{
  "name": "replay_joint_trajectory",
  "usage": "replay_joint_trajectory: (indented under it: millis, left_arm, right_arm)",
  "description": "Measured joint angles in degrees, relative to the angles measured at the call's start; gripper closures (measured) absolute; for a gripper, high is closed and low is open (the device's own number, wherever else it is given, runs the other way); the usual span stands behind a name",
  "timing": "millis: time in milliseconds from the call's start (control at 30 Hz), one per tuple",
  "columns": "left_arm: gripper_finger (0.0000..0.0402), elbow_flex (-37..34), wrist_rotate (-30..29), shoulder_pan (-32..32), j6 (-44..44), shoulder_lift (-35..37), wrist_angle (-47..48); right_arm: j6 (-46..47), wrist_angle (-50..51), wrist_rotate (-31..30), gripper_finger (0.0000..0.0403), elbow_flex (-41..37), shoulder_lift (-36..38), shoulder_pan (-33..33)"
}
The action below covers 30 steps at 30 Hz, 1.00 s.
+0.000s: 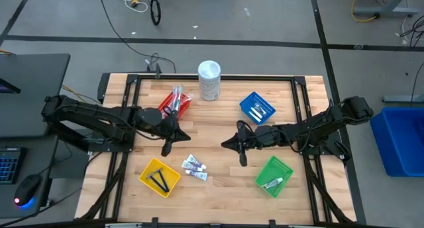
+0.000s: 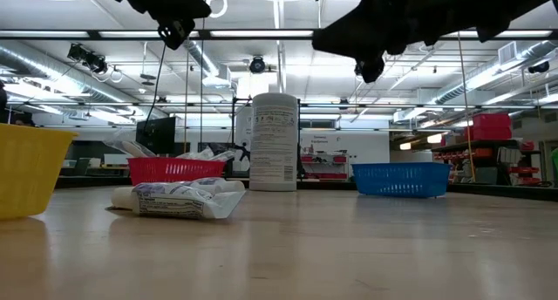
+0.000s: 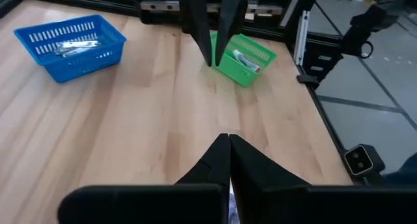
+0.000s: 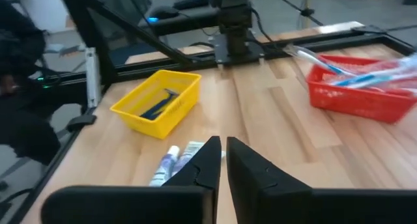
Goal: Pick & Place Travel size toiletries
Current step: Put the white toothpaste into the green basket
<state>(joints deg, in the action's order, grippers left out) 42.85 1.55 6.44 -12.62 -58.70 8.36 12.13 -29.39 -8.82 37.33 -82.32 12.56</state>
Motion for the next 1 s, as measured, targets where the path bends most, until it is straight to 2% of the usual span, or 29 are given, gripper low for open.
replay_joint_trajectory:
  millis: [233, 500, 700, 1000]
  left_arm:
    - [0.0386, 0.00, -0.35, 0.02, 0.09, 0.00, 0.46]
    - [0.0396, 0.00, 1.00, 0.02, 0.40, 0.20, 1.80]
    - [0.0385, 0.11, 0.63, 0.02, 1.11, 2.78, 1.82]
    - [0.0393, 0.11, -2.40, 0.02, 2.42, 7.95, 2.30]
  right_arm:
    - [-0.65, -3.14, 0.48, 0.0385, 0.03, 0.00, 0.02]
    - [-5.63, 3.02, 0.48, 0.0387, 6.89, -0.04, 0.02]
    - [-7.79, 5.97, 0.46, 0.0388, 10.53, -0.04, 0.01]
    - [-8.75, 7.01, 0.44, 0.0389, 11.55, -0.04, 0.78]
